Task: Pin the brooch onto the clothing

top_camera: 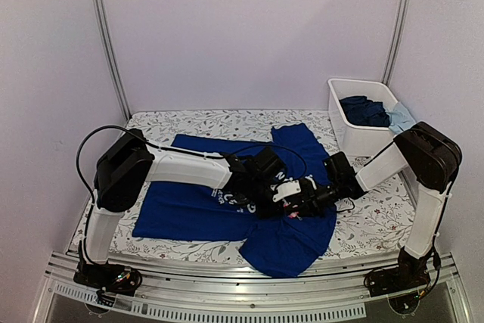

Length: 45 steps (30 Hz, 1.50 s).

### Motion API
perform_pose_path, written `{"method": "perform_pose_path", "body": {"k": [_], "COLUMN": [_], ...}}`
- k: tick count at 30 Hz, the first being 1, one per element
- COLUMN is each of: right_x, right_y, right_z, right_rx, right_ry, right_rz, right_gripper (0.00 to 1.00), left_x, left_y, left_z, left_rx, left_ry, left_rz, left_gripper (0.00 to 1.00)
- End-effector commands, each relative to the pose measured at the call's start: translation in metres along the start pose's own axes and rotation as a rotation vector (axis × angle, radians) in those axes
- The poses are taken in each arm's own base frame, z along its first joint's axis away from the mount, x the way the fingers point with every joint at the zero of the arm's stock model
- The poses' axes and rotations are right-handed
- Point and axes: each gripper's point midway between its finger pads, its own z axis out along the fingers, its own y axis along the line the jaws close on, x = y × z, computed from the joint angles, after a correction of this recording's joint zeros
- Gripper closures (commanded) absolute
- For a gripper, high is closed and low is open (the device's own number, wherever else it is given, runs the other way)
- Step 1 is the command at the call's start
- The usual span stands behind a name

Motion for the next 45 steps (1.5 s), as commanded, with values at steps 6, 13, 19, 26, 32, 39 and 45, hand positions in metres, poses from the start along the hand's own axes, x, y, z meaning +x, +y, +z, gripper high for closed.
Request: {"method": "perform_pose_path", "body": {"k": [6,13,19,26,32,39,45], "right_x": [0.054,0.045,0.043,0.042,0.042,0.042,0.042], "right_y": [0.052,0.051,0.045,0.043,0.042,0.041,0.04], "right_z": [0.007,0.001,0.001,0.002,0.002,0.002,0.002], "right_rx": [-0.148,-0.136,-0.125,-0.12,-0.118,-0.116,-0.114], "right_ry": [0.244,0.206,0.192,0.189,0.185,0.182,0.181], "right_rz": [-0.127,-0.125,-0.115,-0.116,-0.117,-0.117,-0.115], "right_gripper": [1.0,1.0,1.0,1.0,1.0,1.0,1.0], "left_x": [-0.029,-0.02,-0.015,-0.005,-0.001,-0.021,-0.009], "left_y": [0.033,0.025,-0.003,-0.031,-0.045,-0.045,-0.053], "left_z": [-0.005,-0.026,-0.046,-0.065,-0.071,-0.061,-0.048], "left_rx": [-0.074,0.02,0.197,0.381,0.454,0.397,0.389], "left_ry": [-0.138,-0.073,-0.04,-0.01,-0.011,-0.042,-0.013], "left_rz": [0.076,0.19,0.347,0.475,0.499,0.368,0.375], "left_gripper": [0.96,0.71,0.62,0.58,0.58,0.58,0.66]}}
